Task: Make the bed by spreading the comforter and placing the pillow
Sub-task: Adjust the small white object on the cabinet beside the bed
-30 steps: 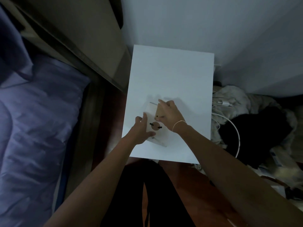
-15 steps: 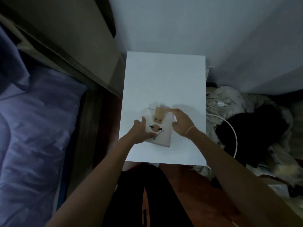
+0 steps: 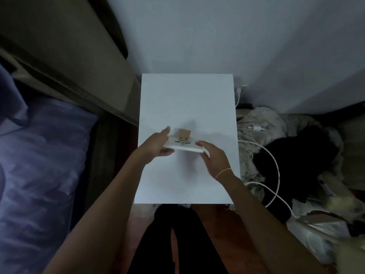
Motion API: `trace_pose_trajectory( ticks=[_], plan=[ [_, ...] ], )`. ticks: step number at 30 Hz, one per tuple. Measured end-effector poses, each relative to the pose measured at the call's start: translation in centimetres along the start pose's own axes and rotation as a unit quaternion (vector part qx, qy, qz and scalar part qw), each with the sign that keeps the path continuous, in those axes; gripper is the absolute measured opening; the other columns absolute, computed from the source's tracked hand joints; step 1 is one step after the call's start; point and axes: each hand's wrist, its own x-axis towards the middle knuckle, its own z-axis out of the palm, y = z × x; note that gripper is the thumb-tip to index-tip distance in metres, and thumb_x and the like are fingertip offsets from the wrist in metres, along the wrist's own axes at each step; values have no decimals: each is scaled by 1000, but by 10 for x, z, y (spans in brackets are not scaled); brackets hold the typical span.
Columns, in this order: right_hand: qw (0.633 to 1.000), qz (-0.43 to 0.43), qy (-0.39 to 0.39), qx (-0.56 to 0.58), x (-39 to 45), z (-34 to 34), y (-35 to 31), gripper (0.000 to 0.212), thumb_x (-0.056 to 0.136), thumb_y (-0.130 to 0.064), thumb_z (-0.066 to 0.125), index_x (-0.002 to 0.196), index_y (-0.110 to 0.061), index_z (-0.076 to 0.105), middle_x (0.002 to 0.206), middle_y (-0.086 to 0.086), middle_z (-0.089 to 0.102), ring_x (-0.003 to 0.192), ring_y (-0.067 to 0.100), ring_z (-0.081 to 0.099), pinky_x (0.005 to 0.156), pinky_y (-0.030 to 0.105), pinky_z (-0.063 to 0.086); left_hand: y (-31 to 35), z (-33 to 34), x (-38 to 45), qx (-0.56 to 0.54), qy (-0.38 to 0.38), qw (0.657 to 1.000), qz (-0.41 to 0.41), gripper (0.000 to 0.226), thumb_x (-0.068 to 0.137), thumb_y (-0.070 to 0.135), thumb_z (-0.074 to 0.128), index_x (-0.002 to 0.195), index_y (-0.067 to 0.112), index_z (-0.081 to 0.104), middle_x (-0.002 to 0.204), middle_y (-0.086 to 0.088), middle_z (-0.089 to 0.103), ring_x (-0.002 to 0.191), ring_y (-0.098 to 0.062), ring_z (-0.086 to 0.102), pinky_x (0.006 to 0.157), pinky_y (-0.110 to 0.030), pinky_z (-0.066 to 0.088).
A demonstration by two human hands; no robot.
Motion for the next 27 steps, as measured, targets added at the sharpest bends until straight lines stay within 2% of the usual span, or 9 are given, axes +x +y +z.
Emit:
trace_pose_trajectory(
  ticks=[2, 4, 7, 10, 15, 17, 19, 22, 27],
  plan=[
    [1000, 0, 17, 10, 15, -6, -4, 31, 91, -25, 50, 116, -12, 64, 113, 8, 68, 102, 23, 64, 93, 29, 47, 0, -3, 1, -30, 14, 999, 25, 37, 98, 41, 37, 116, 12, 51, 109, -7, 51, 84, -26, 63, 77, -32, 53],
    [1000, 12, 13, 1, 29, -12, -6, 27, 94, -26, 51, 115, -12, 63, 101, 8, 70, 86, 21, 62, 78, 24, 44, -3, -3, 4, 0, 37, 998, 54, 36, 98, 38, 33, 121, 18, 52, 120, -10, 49, 95, -25, 59, 85, -35, 49],
    [1000, 26, -8, -9, 44, -18, -7, 25, 96, -27, 50, 114, -14, 61, 88, 6, 66, 76, 18, 57, 68, 27, 41, -7, -1, 7, 14, 45, 995, 90, 40, 99, 41, 30, 129, 23, 48, 126, -5, 47, 110, -22, 50, 94, -38, 43],
    [999, 37, -13, 9, 54, -20, -6, 26, 96, -30, 50, 112, -13, 60, 94, 8, 69, 83, 21, 63, 70, 29, 46, -8, -2, 9, 14, 52, 992, 112, 44, 97, 48, 34, 133, 26, 45, 134, 0, 46, 119, -19, 48, 100, -39, 43],
    [996, 62, 3, 62, 64, -18, -6, 27, 94, -29, 54, 117, -19, 63, 109, 0, 70, 90, 13, 63, 72, 9, 42, -3, 1, 8, 59, 48, 984, 158, 24, 90, 44, 37, 101, 52, 56, 125, 8, 55, 116, -17, 50, 101, -41, 43],
    [995, 71, 14, 68, 64, -14, -6, 25, 93, -29, 54, 115, -20, 64, 106, -3, 70, 90, 9, 61, 70, -1, 37, -4, 3, 7, 93, 37, 981, 167, 34, 83, 35, 41, 109, 50, 57, 122, 9, 59, 116, -16, 52, 97, -39, 42],
    [992, 86, 30, 82, 61, -10, -5, 22, 93, -28, 55, 111, -21, 65, 102, -4, 71, 91, 7, 61, 70, -4, 35, -5, 3, 9, 119, 34, 978, 167, 56, 72, 27, 44, 124, 44, 50, 125, 6, 60, 117, -19, 52, 95, -35, 41],
    [990, 94, 48, 98, 61, -6, -2, 23, 92, -28, 56, 111, -20, 67, 103, -4, 72, 93, 7, 63, 71, -4, 36, -7, 2, 13, 145, 34, 973, 176, 69, 66, 23, 43, 131, 45, 42, 132, 12, 53, 124, -22, 45, 99, -36, 39],
    [985, 120, 49, 112, 53, 3, 8, 40, 92, -22, 50, 131, -17, 54, 122, 0, 66, 107, 10, 63, 80, -3, 38, -11, 6, 17, 169, 37, 975, 141, 78, 66, 24, 43, 140, 43, 32, 141, 1, 47, 130, -24, 41, 98, -35, 37]
  ],
)
